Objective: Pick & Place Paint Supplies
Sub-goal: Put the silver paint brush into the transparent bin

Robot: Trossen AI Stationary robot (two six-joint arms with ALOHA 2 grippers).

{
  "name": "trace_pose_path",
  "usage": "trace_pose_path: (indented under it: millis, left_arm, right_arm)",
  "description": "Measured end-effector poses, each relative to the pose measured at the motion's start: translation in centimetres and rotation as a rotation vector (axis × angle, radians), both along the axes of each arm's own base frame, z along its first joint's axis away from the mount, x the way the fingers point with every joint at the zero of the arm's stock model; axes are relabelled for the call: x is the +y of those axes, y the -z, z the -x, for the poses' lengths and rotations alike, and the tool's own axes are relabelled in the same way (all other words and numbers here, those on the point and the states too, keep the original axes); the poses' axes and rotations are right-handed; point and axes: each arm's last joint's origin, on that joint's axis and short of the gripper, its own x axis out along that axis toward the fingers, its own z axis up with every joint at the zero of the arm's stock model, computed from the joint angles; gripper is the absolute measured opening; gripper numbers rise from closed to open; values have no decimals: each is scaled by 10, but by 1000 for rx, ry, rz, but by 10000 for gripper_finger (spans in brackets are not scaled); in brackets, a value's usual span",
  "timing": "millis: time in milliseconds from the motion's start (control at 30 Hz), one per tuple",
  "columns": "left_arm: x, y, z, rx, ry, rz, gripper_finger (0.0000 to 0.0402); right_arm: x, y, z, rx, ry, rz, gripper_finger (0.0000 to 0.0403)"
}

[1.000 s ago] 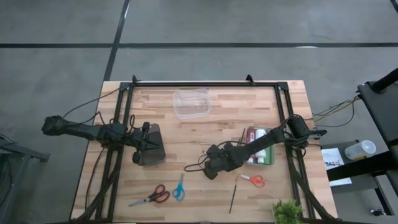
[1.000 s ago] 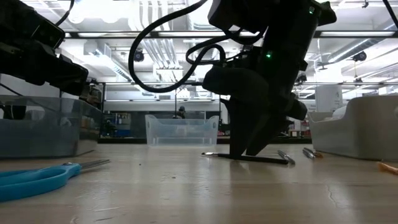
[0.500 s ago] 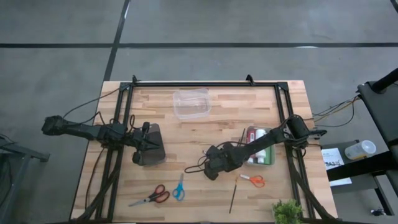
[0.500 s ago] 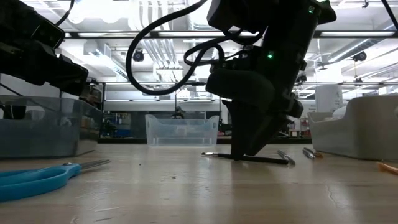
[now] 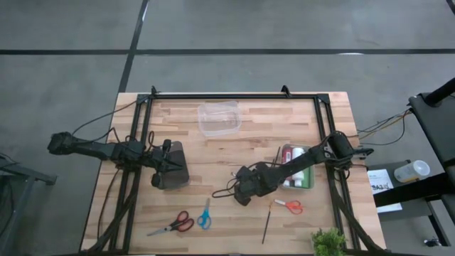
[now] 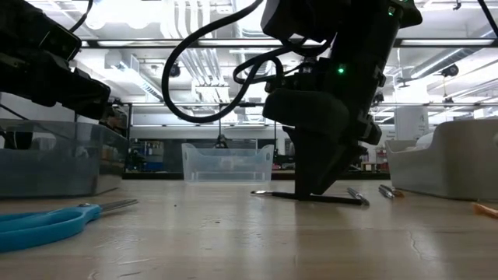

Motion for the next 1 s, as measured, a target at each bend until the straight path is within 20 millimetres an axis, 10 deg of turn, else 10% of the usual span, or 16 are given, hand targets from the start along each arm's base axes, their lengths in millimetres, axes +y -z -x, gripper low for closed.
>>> trace_pose_path:
  millis: [1000]
  left_arm:
    - [0, 0, 0, 0, 0, 0, 51]
  right_arm:
    - [0, 0, 1, 23, -47, 3, 16]
